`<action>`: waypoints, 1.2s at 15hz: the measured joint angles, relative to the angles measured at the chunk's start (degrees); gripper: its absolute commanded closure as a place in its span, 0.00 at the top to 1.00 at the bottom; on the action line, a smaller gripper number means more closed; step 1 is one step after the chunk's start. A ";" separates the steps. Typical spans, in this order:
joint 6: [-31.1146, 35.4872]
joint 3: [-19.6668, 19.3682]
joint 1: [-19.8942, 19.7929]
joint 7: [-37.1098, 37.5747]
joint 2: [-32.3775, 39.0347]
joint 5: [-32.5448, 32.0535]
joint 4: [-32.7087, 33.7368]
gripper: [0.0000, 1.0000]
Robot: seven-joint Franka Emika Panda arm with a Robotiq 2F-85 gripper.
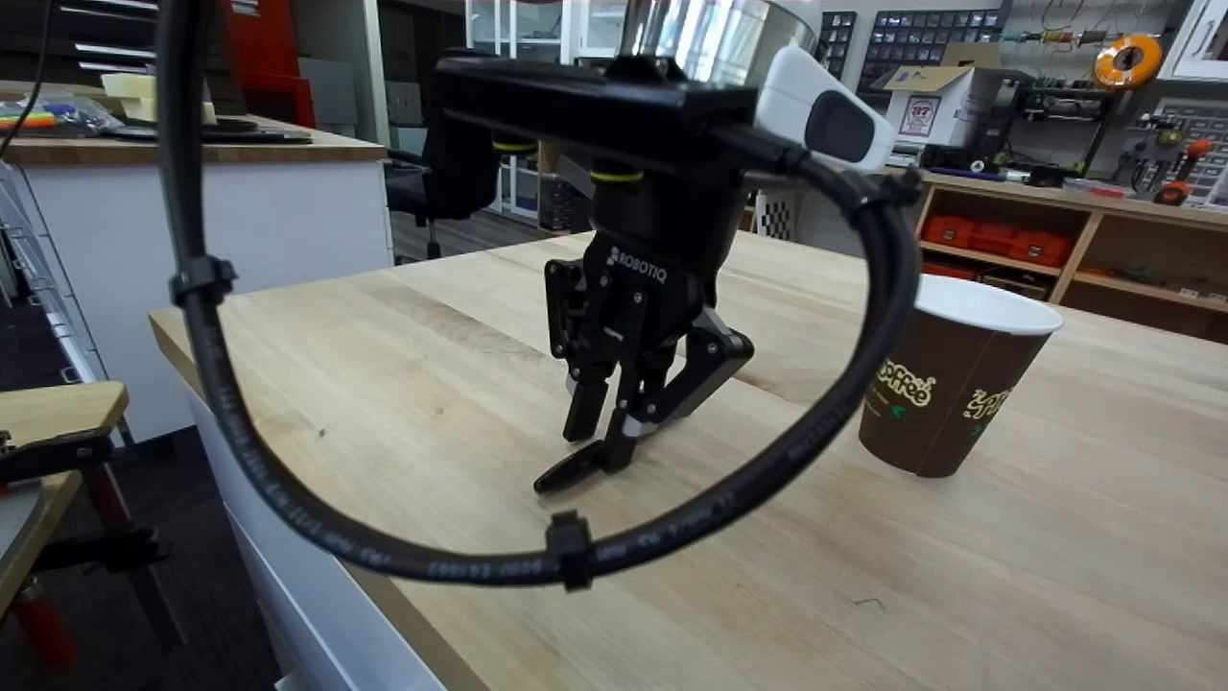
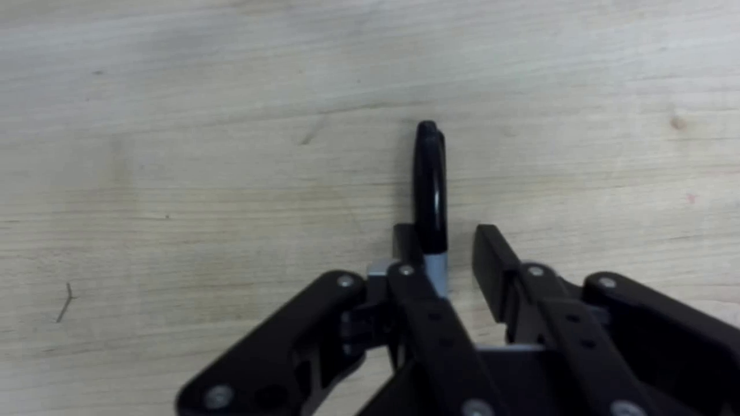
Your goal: Put the marker in the cup
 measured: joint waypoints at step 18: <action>-24.04 0.69 1.22 1.09 -10.45 2.42 -1.29 0.07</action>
